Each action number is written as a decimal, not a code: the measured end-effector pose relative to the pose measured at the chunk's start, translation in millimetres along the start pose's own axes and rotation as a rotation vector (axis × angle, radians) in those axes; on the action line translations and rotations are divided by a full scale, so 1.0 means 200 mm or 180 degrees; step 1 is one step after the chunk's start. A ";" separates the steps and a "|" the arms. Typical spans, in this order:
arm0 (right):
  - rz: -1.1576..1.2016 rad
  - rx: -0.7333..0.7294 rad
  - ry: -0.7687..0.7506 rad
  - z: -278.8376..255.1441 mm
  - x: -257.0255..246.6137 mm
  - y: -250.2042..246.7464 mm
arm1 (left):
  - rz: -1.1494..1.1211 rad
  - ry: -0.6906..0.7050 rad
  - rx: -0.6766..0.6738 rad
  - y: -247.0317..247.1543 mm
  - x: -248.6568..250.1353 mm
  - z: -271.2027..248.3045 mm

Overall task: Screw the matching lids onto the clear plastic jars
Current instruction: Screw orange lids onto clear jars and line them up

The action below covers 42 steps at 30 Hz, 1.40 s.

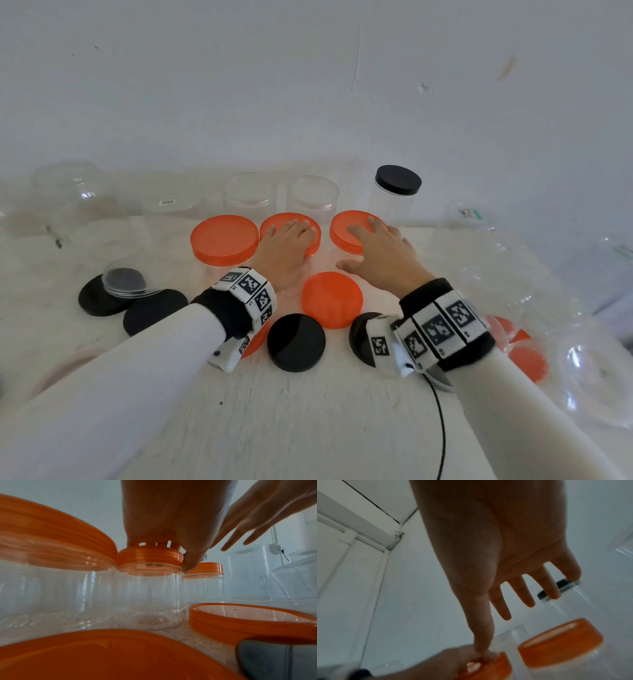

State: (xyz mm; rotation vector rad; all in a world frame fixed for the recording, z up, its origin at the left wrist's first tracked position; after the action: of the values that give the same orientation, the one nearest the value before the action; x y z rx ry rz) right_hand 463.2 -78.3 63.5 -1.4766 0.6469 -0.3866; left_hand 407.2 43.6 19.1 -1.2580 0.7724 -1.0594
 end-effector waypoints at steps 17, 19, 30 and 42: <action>-0.0370 -0.0963 0.0138 -0.58 0.48 0.08 | -0.0120 -0.0070 -0.0156 -0.02 0.01 0.00; -0.0439 -0.1007 0.0073 -0.59 0.48 0.10 | -0.0154 -0.0161 -0.0343 -0.01 0.01 0.00; -0.0353 -0.0520 -0.0378 -0.62 0.46 0.09 | -0.0781 0.0916 -0.0468 0.01 0.38 -0.22; -0.0292 0.0266 -0.0751 -0.64 0.44 -0.06 | 0.0003 0.0534 -0.1466 0.29 0.32 -0.11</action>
State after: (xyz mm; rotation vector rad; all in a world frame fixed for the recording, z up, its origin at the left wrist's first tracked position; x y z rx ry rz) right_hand 454.4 -233.8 64.5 -1.4485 0.3719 -0.3005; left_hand 420.1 -24.6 -36.4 -1.5653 1.1934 -1.0278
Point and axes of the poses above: each hand's wrist, its own z-axis towards the middle knuckle, its own y-axis out of the palm, x = y × z, the point moved 8 cm from there along z, towards the middle knuckle, and after that the axes turned 4 degrees about -y, right-handed, at the moved point
